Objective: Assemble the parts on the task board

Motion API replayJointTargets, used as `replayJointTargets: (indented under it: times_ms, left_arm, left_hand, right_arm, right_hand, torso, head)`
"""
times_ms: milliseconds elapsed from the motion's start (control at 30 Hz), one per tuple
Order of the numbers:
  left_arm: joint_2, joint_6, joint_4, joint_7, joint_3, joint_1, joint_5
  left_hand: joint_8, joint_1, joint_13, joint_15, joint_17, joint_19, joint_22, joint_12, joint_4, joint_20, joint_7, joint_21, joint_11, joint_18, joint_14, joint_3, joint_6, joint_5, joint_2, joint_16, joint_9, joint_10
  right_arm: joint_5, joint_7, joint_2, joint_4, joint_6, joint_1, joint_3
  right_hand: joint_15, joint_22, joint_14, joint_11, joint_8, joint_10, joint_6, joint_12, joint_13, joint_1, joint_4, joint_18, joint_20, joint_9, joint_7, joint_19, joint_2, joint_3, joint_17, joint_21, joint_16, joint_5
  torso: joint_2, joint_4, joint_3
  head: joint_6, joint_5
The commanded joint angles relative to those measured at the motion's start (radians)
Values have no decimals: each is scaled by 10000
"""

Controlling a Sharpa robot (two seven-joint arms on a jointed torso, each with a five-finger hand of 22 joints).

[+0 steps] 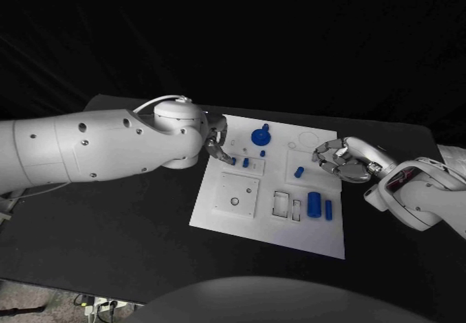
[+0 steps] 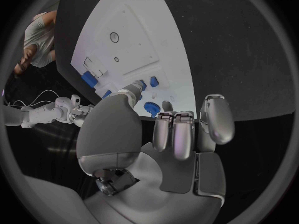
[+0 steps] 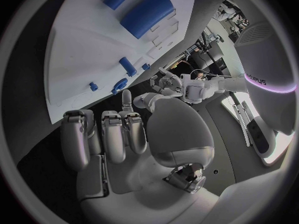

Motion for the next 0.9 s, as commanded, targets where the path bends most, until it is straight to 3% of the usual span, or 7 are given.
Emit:
replayJointTargets:
  times_ms: [33,100,167,300,433,667,900]
  left_arm:
    - [-253,362,333,753,10,390,509]
    - [-418,-42,465,1390,10,616,564]
    - [-554,-862,517,2373,8,826,401]
    - [-440,-1861,288,3598,-49,960,-81]
    - [136,-2033,-450,4825,-128,982,-834]
    - [1475,-2572,-2005,6357,-164,477,-2736]
    - [2337,-2402,-2935,6786,-154,78,-3816]
  left_hand:
    - [-557,550,1402,172,2631,-151,1799,-1193,33,94,148,-93,191,55,1036,-400,-162,-1,126,25,-636,-816]
    - [-1626,1379,-693,368,1868,-399,1722,-4222,-1,216,264,-323,393,102,-51,-503,411,21,183,-1173,-1985,-3976]
    - [-3127,1974,-3110,587,-178,-289,1771,-7817,43,374,363,-73,517,55,-2526,-372,1420,42,264,-4275,-3767,-7046]
    - [-5243,2530,-4927,599,-1102,10,1810,-9908,77,388,441,212,745,79,-2074,-175,2641,-5,375,-5003,-6095,-8210]
    - [-6673,3377,-6457,405,-1608,68,1778,-11414,90,277,298,156,741,79,-1843,-236,2628,282,445,-5316,-7468,-9604]
    - [-7689,4454,-9066,-114,-1797,521,1929,-11949,26,-95,-300,606,0,-42,-520,470,4647,753,381,-4490,-9230,-7376]
    - [-7823,4466,-10400,-137,-1900,710,2036,-12304,-105,-134,-425,856,-29,-113,-336,631,5689,780,218,-4103,-9776,-6125]
  right_arm:
    - [-70,242,-62,82,-394,0,0]
    - [-69,313,-124,140,-534,8,0]
    - [-67,406,-228,247,-712,55,1]
    - [-68,543,-411,451,-953,171,1]
    - [-62,725,-614,679,-1213,301,2]
    - [0,977,-783,891,-1343,394,1]
    - [66,1106,-831,983,-1362,411,0]
  right_hand:
    - [81,2308,1060,60,-13,1059,51,39,2629,59,-49,100,47,11,-11,387,-58,-29,2632,14,34,54]
    - [84,2314,1060,61,-24,1059,68,39,2629,-7,25,96,50,15,-13,403,-79,-91,2632,30,34,-124]
    - [80,2322,1060,54,-35,1059,84,39,2629,-31,76,90,50,21,-25,421,-93,-136,2632,48,34,-343]
    - [77,2322,1060,49,-37,1059,92,39,2629,-18,71,90,48,27,-31,423,-127,-156,2632,49,34,-404]
    - [61,2319,1060,27,-74,1059,107,39,2629,-69,223,93,38,31,-50,420,-99,-238,2632,41,34,-934]
    - [34,2317,1060,8,-115,1059,120,39,2629,-74,273,94,15,32,-65,421,-100,-298,2632,36,34,-1219]
    - [21,2316,1060,-8,-138,1059,129,39,2629,-13,235,95,0,39,-81,421,-125,-334,2632,31,34,-1451]
  torso:
    - [-9,4,6]
    - [-14,6,5]
    - [-23,8,10]
    - [4,4,-17]
    - [4,10,-30]
    - [64,-7,-32]
    - [119,-43,-43]
  head:
    - [0,-41]
    - [0,-63]
    - [0,-95]
    - [0,-144]
    - [0,-171]
    - [0,-181]
    - [0,-173]
